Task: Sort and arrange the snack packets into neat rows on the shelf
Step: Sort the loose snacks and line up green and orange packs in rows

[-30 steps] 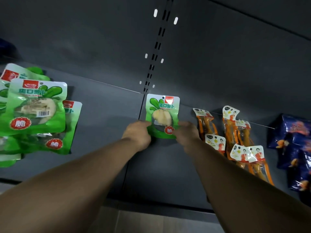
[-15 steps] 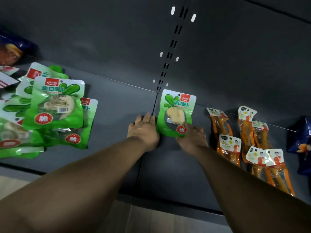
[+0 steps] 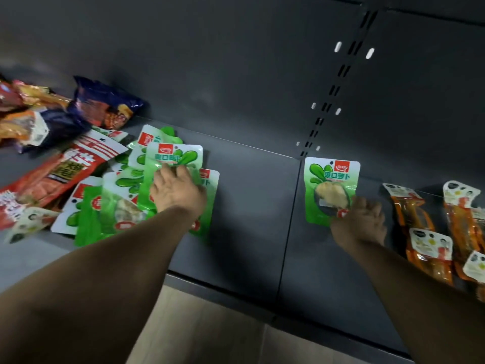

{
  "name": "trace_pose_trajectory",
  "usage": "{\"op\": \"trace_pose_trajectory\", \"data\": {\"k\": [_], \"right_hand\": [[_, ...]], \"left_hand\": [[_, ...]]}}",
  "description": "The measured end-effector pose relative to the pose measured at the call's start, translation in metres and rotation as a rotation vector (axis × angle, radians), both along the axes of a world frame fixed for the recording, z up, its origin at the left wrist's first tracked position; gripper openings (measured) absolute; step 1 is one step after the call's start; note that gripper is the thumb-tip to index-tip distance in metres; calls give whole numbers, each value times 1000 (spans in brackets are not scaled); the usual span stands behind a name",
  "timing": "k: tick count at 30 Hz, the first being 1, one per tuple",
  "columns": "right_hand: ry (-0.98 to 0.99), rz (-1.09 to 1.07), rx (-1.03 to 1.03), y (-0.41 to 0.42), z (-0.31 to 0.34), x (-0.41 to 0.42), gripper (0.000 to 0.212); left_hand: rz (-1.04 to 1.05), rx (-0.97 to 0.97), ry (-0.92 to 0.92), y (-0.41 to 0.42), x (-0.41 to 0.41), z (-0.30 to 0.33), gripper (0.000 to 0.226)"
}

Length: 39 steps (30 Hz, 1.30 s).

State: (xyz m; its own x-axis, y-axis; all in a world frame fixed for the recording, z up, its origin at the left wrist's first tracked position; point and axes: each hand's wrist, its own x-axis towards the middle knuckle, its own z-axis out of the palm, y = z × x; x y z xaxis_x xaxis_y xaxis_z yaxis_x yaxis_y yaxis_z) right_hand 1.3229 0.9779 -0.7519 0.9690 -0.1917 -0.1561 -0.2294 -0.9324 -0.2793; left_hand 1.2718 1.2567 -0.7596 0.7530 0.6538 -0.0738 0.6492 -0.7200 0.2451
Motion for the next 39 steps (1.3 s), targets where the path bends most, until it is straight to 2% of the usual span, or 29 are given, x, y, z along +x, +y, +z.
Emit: {"op": "trace_pose_trajectory", "data": {"k": [4,7,11,14,16,18,20,22,24,26,27,29,30,33,36,37,39], "right_hand": [[-174,48,130,26,1,-4,56],[-261,104,177,48,-1,-5,56],[-271,173,214,70,-2,-6,52],[-242,218,199,78,-5,-10,52],[-234,226,201,80,-6,-12,53],[-219,231,204,82,-6,-14,52],[-207,236,215,84,-6,-16,52],[-188,238,244,86,-6,-17,52],[-159,230,292,90,-6,-17,55],[-89,166,436,97,-3,-15,57],[-49,123,522,100,-2,-13,54],[12,71,655,106,-2,-8,26],[26,72,716,109,1,-7,21],[143,9,967,106,11,-4,30],[257,-71,1182,99,20,-1,18],[252,-79,1200,97,23,0,22],[200,-110,1168,92,23,1,44]], "left_hand": [[202,-64,-4,32,-9,-2,69],[268,-109,-55,45,-6,2,77],[341,-130,-66,61,-3,4,86],[405,-213,-48,73,2,0,80],[433,-284,-87,80,4,-3,63],[400,-340,-120,83,3,0,38],[348,-372,-130,80,5,6,23],[313,-425,-208,73,9,16,21],[286,-512,-350,64,13,26,31],[209,-595,-456,55,19,35,29],[160,-629,-493,50,21,38,23],[79,-721,-549,39,24,44,11],[58,-801,-567,32,25,45,8],[44,-1037,-579,10,25,46,15],[13,-1158,-542,-16,23,40,22],[0,-1183,-511,-25,22,37,22],[-29,-1240,-429,-41,21,33,20]]}}
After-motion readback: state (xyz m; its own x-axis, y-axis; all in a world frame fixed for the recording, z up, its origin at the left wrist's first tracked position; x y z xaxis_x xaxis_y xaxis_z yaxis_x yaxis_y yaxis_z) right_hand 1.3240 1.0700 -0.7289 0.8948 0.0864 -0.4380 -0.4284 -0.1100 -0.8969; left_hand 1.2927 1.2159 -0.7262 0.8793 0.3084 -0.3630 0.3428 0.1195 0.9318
